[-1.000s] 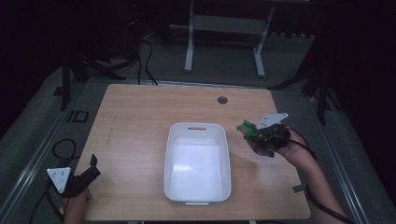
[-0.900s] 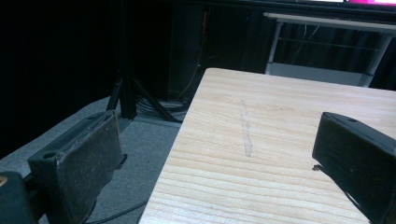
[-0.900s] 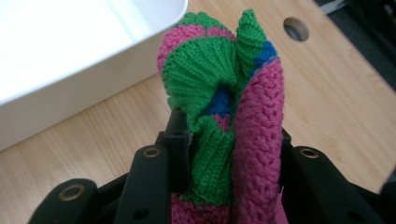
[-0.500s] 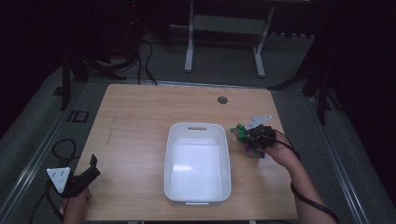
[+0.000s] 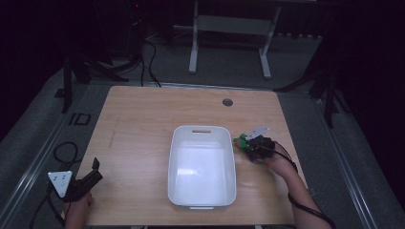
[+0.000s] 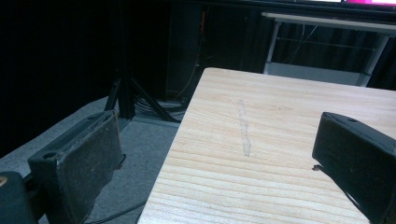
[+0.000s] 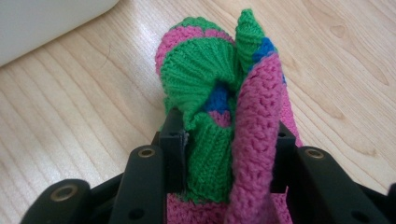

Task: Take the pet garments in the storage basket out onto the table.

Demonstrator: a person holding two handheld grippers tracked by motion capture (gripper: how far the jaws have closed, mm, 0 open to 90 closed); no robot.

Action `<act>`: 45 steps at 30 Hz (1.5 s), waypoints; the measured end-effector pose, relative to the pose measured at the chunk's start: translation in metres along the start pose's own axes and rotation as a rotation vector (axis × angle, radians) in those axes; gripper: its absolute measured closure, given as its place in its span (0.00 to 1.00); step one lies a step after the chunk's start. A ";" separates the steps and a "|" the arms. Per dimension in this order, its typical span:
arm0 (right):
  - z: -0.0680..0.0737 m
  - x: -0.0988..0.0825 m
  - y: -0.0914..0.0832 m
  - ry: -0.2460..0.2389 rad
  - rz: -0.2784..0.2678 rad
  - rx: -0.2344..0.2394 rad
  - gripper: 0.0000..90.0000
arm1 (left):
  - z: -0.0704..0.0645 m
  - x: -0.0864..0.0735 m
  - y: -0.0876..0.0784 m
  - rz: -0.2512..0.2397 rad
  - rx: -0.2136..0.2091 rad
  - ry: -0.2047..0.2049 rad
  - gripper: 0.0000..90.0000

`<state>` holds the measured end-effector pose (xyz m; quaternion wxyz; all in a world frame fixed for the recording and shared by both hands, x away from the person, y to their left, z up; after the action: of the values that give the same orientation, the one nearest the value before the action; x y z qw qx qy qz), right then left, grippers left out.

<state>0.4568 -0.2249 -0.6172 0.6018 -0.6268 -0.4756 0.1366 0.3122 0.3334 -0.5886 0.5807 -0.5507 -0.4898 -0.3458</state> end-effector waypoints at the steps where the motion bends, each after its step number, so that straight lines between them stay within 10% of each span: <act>1: 0.000 0.000 0.000 0.003 -0.006 0.000 0.68 | 0.000 0.000 0.000 -0.001 0.000 0.002 0.02; 12: 0.008 0.004 -0.009 -0.012 0.011 0.048 0.39 | 0.000 0.000 0.000 -0.003 0.001 -0.004 0.02; 28: 0.007 -0.004 -0.066 0.089 -0.168 0.092 0.14 | 0.001 0.000 0.000 -0.005 0.003 -0.002 0.02; 45: -0.018 -0.079 -0.086 0.343 -0.347 -0.104 0.14 | 0.000 0.000 0.000 -0.004 0.002 -0.004 0.02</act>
<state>0.3926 -0.3114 -0.5685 0.6552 -0.5800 -0.4732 -0.1020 0.3120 0.3338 -0.5883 0.5797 -0.5496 -0.4926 -0.3454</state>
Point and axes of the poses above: each handheld gripper's, and its own axes: y roughly forward along the jaws, x roughly out of its top, z roughly to its left, the point moved 10 cm from there along y, roughly forward along the jaws, and after that the axes turned 8 degrees about z, right-handed, at the moved point
